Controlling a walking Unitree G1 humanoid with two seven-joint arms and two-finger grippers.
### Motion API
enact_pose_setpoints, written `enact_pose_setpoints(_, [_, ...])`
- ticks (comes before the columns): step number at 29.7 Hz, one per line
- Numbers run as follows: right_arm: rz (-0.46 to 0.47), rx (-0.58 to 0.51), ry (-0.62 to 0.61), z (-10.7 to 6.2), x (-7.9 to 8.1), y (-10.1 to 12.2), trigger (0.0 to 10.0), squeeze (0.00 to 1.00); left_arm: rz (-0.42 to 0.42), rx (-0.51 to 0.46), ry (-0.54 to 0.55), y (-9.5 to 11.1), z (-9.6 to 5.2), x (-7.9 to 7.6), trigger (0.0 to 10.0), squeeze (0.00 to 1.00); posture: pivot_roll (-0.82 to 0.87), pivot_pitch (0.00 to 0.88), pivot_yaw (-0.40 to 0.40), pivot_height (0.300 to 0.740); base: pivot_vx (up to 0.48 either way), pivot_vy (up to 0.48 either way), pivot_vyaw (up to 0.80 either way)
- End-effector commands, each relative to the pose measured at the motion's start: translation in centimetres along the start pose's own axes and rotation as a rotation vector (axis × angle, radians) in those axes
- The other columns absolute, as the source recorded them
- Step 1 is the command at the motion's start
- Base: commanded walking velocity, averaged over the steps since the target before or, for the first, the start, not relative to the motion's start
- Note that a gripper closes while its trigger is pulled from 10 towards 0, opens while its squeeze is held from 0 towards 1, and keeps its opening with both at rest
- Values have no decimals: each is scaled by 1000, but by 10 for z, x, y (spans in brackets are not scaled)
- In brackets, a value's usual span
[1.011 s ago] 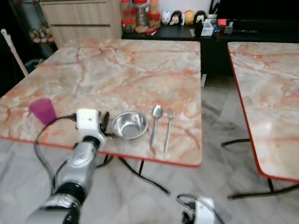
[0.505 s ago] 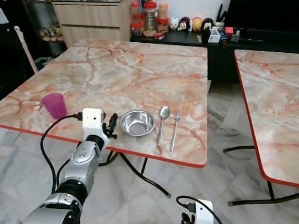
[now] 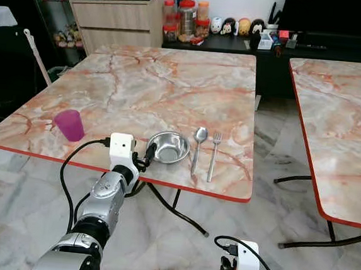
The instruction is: Setting the table
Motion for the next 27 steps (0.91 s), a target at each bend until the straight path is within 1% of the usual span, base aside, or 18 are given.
enact_pose_setpoints(1, [-7,7,5,0,3,-1,10000,0,18,-1,12,4,1,4,10000,0,5,0,97,740,0,0,0])
enact_pose_setpoints(4, [-7,7,7,0,3,-1,10000,0,-9,19,19,3,3,3,10000,0,5,0,97,740,0,0,0])
enact_pose_setpoints(6, [-8,6,8,0,4,-1,10000,0,-38,68,39,-1,6,5,10000,0,5,0,97,740,0,0,0])
enact_pose_setpoints(7, [-7,6,8,0,4,-1,10000,0,-53,76,42,0,7,5,10000,0,5,0,97,740,0,0,0])
enact_pose_setpoints(9, [-7,6,9,1,4,-1,10000,0,-106,88,50,3,11,5,10000,0,5,0,97,740,0,0,0])
enact_pose_setpoints(10, [-7,6,9,1,4,-1,10000,0,-113,88,51,4,12,5,10000,0,5,0,97,740,0,0,0])
enact_pose_setpoints(11, [-6,6,9,1,4,-1,10000,0,-144,74,38,8,14,3,10000,0,3,0,99,740,0,0,0])
enact_pose_setpoints(14, [-5,7,9,0,4,-1,10000,0,-173,78,37,12,16,2,10000,0,3,0,99,740,0,0,0])
enact_pose_setpoints(17, [-5,7,9,0,4,-1,10000,0,-176,81,37,12,16,2,10000,0,3,0,99,740,0,0,0])
enact_pose_setpoints(19, [-3,12,10,0,4,-3,10000,0,-260,75,37,22,23,0,10000,0,2,0,100,740,0,0,0])
enact_pose_setpoints(20, [-3,12,10,0,4,-3,10000,0,-260,75,37,22,23,0,10000,0,2,0,100,740,0,0,0])
enact_pose_setpoints(25, [-1,10,13,0,6,-2,10000,0,-237,140,10,17,26,-7,10000,0,1,0,103,740,0,0,0])
enact_pose_setpoints(27, [-1,11,13,0,6,-3,10000,0,-243,146,5,16,26,-10,10000,0,2,0,103,740,0,0,0])
Point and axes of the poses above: a point about 5 cm out from each wrist's last joint towards the gripper, its own z axis pointing out of the wrist towards the gripper, its own y axis along the axis of the wrist's last joint, x = y × z, the point moved 4 cm from there along z, pointing out of the wrist towards the gripper, and after that the axes turned 6 degrees about z, right-handed, at the moved point
